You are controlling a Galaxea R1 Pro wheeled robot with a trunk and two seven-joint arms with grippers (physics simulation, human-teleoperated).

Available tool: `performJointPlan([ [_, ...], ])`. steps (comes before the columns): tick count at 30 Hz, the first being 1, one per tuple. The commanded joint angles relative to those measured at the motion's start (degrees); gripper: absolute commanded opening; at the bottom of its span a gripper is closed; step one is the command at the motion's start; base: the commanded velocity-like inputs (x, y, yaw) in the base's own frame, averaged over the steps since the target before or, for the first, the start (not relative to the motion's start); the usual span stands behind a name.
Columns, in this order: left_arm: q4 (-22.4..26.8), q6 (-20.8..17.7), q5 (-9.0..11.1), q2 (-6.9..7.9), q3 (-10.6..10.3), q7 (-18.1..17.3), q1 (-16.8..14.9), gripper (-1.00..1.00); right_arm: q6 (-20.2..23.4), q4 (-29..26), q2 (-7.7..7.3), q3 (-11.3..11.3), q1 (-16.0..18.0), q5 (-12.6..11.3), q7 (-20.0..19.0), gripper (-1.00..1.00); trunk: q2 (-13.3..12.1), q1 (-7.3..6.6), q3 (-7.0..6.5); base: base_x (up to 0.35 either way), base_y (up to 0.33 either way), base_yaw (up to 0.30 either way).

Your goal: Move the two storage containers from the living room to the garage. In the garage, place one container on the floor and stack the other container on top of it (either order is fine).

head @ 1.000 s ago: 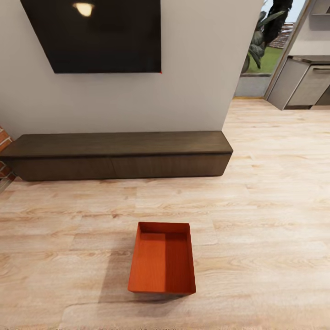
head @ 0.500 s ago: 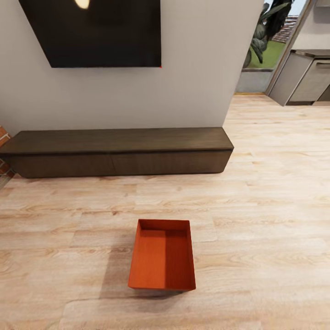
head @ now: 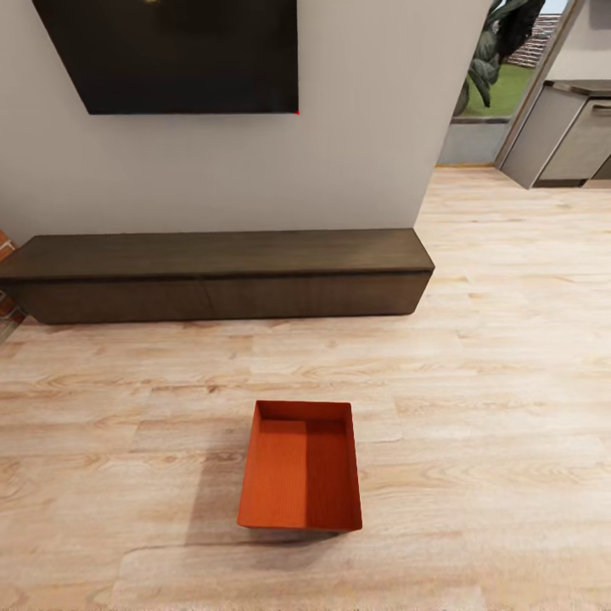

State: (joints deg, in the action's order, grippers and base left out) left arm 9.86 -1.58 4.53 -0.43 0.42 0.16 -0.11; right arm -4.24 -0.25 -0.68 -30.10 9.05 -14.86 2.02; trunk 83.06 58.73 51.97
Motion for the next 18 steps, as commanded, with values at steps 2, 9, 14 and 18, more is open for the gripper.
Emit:
performJointPlan([
  [2, 0.07, -0.17, 0.48, -0.01, 0.02, 0.01, 0.01, 1.0, -0.09, -0.01, 0.0, -0.49, 0.0, -0.52, 0.12, 1.0, 0.01, 0.0, 0.22, 0.0, 0.0, 0.0],
  [9, 0.07, -0.16, 0.48, -0.01, 0.02, 0.01, 0.0, 1.0, -0.1, -0.01, -0.02, -0.49, 0.0, -0.52, 0.1, 1.0, 0.01, 0.0, 0.86, 0.0, 0.0, 0.0],
  [14, 0.07, -0.17, 0.48, -0.01, 0.02, 0.02, 0.02, 1.0, -0.12, -0.01, 0.05, -0.49, 0.0, -0.52, 0.13, 1.0, 0.01, 0.0, 1.1, 0.0, 0.0, 0.0],
  [18, 0.07, -0.17, 0.48, -0.01, 0.02, 0.02, 0.0, 1.0, -0.13, -0.01, 0.29, -0.49, 0.0, -0.57, 0.17, 1.0, 0.01, 0.0, 1.12, 0.0, 0.0, -0.005],
])
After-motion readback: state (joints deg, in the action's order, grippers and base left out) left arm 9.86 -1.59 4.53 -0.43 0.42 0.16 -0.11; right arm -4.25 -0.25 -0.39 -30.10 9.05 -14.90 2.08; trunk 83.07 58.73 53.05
